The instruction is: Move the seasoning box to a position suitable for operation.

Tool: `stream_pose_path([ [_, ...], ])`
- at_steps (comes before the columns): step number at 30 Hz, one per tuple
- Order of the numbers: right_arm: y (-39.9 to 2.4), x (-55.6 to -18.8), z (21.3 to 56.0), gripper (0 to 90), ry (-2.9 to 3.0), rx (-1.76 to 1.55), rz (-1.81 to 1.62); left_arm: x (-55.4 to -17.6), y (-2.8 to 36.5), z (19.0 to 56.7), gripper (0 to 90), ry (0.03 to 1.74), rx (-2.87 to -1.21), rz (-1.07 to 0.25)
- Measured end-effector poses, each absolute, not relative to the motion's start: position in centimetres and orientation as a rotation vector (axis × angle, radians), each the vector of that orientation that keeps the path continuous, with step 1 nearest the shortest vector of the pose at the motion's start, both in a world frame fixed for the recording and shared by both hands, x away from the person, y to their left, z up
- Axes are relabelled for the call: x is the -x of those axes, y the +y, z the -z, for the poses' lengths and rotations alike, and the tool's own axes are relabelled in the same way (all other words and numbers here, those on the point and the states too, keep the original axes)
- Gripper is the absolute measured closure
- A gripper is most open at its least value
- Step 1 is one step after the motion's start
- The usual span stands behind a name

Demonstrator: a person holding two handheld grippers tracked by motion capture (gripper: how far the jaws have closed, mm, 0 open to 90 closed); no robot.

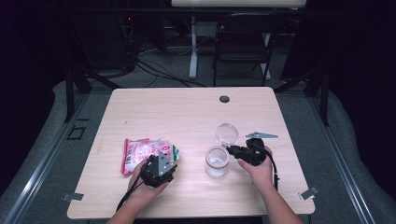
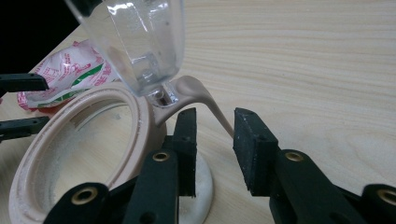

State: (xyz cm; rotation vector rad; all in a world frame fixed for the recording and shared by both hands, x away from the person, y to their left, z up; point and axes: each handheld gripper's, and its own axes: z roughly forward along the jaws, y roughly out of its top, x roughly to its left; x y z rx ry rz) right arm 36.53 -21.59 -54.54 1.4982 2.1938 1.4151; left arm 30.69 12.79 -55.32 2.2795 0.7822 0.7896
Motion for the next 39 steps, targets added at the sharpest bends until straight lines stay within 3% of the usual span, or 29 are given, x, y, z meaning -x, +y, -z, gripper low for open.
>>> stream_pose_path([
  [8, -21.6, -36.6, 54.6, 69.6, 2.197, -1.498, -1.413, -31.9, 13.5, 56.8, 45.9, 0.834, -2.312, -0.901],
  [16, -21.7, -36.6, 54.6, 69.5, 2.188, -1.500, -1.417, -32.8, 14.3, 57.7, 49.0, 0.910, -2.337, -0.917],
  [35, -21.8, -36.6, 54.6, 69.4, 2.181, -1.503, -1.417, -32.9, 14.8, 57.6, 85.7, 0.906, -2.363, -0.963],
  [39, -21.7, -36.6, 54.6, 69.2, 2.183, -1.499, -1.421, -33.0, 15.0, 57.4, 90.0, 0.909, -2.352, -0.958],
])
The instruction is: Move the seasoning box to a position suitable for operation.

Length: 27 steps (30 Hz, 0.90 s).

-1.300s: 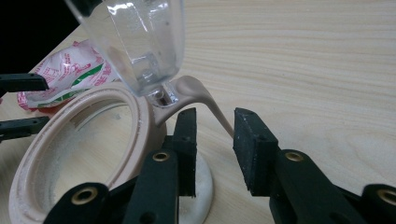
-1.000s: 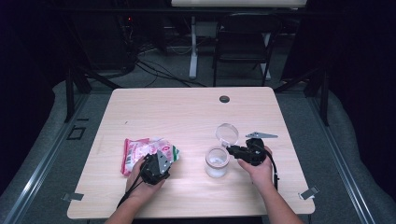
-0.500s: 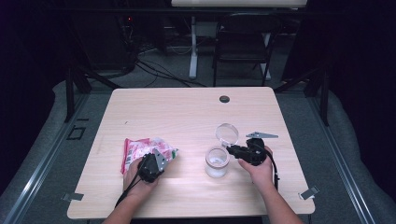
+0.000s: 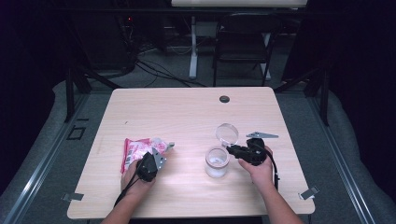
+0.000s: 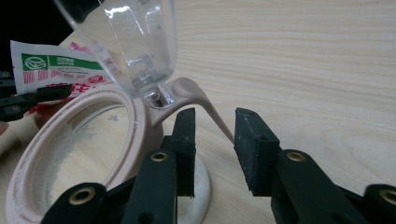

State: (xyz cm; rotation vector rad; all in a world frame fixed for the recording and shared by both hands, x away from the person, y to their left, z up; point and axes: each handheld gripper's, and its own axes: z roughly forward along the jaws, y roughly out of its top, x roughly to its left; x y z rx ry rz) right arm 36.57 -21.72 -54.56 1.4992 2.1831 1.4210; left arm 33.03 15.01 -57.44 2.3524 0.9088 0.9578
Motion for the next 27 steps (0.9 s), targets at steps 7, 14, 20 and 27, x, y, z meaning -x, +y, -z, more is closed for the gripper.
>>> stream_pose_path([
  [7, -21.8, -36.6, 54.5, 69.2, 2.182, -1.500, -1.423, -33.0, 15.3, 56.8, 90.0, 0.910, -2.348, -0.955],
  [14, -21.8, -36.5, 54.5, 68.9, 2.177, -1.500, -1.426, -32.7, 16.4, 55.6, 90.0, 0.938, -2.299, -0.962],
  [20, -21.9, -36.5, 54.5, 68.4, 2.177, -1.500, -1.420, -32.3, 17.8, 54.3, 90.0, 0.979, -2.225, -0.954],
  [27, -21.9, -36.5, 54.5, 68.3, 2.164, -1.504, -1.431, -31.8, 20.1, 52.1, 90.0, 1.043, -2.092, -0.925],
])
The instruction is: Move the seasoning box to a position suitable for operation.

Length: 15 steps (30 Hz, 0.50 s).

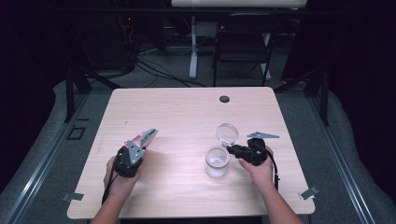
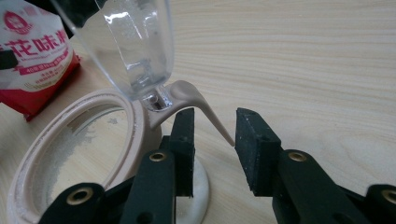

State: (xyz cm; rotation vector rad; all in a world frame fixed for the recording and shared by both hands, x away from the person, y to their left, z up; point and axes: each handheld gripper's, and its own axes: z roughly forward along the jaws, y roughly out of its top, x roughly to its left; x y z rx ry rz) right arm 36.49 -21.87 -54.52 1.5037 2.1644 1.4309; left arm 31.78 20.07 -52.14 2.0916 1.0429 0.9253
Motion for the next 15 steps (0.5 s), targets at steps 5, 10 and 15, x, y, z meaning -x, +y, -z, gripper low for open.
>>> stream_pose_path([
  [5, -21.8, -36.4, 54.5, 68.2, 2.155, -1.503, -1.434, -31.9, 21.3, 51.5, 90.0, 1.093, -2.023, -0.887],
  [10, -21.9, -36.4, 54.5, 67.6, 2.152, -1.501, -1.432, -32.0, 22.8, 50.6, 90.0, 1.129, -1.955, -0.883],
  [15, -22.4, -35.6, 54.2, 66.9, 2.117, -1.488, -1.467, -32.5, 24.1, 49.7, 90.0, 1.158, -1.898, -0.867],
])
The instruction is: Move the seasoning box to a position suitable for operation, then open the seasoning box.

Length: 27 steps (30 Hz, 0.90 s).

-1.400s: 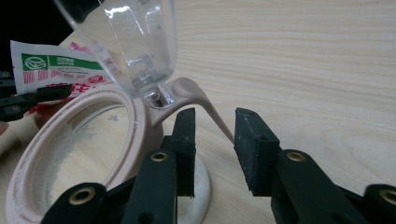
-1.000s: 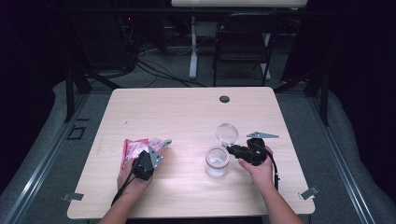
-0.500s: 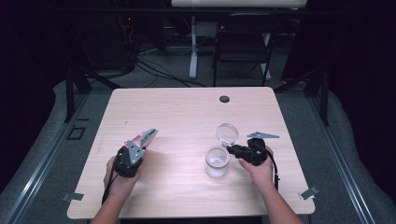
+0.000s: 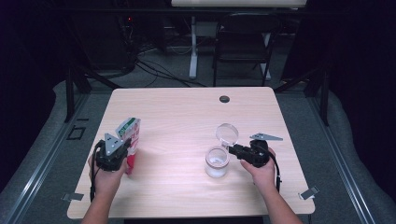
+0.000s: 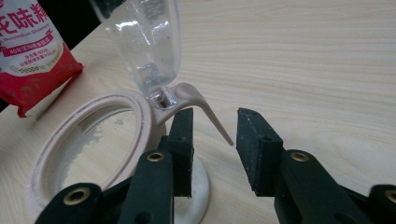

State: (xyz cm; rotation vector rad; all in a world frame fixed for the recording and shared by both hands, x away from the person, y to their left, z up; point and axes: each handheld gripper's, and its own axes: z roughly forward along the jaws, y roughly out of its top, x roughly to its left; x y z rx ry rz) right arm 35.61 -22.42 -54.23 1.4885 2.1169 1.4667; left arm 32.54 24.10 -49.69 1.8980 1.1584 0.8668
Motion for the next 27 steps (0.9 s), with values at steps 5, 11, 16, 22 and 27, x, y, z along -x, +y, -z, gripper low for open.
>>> stream_pose_path([
  [5, -23.1, -34.3, 53.8, 64.6, 2.092, -1.440, -1.464, -33.3, 24.4, 48.7, 90.0, 1.150, -1.891, -0.882],
  [11, -23.5, -33.0, 53.5, 56.8, 2.074, -1.371, -1.380, -34.0, 24.5, 47.7, 90.0, 1.135, -1.839, -0.851],
  [16, -23.8, -32.2, 53.6, 50.9, 2.055, -1.326, -1.320, -34.1, 23.4, 46.8, 90.0, 1.074, -1.841, -0.836],
  [22, -24.3, -31.8, 53.5, 47.5, 2.023, -1.307, -1.303, -33.8, 21.2, 45.9, 90.0, 0.976, -1.867, -0.776],
  [27, -24.5, -31.5, 53.4, 47.4, 2.025, -1.281, -1.289, -33.4, 19.1, 45.8, 90.0, 0.894, -1.898, -0.731],
])
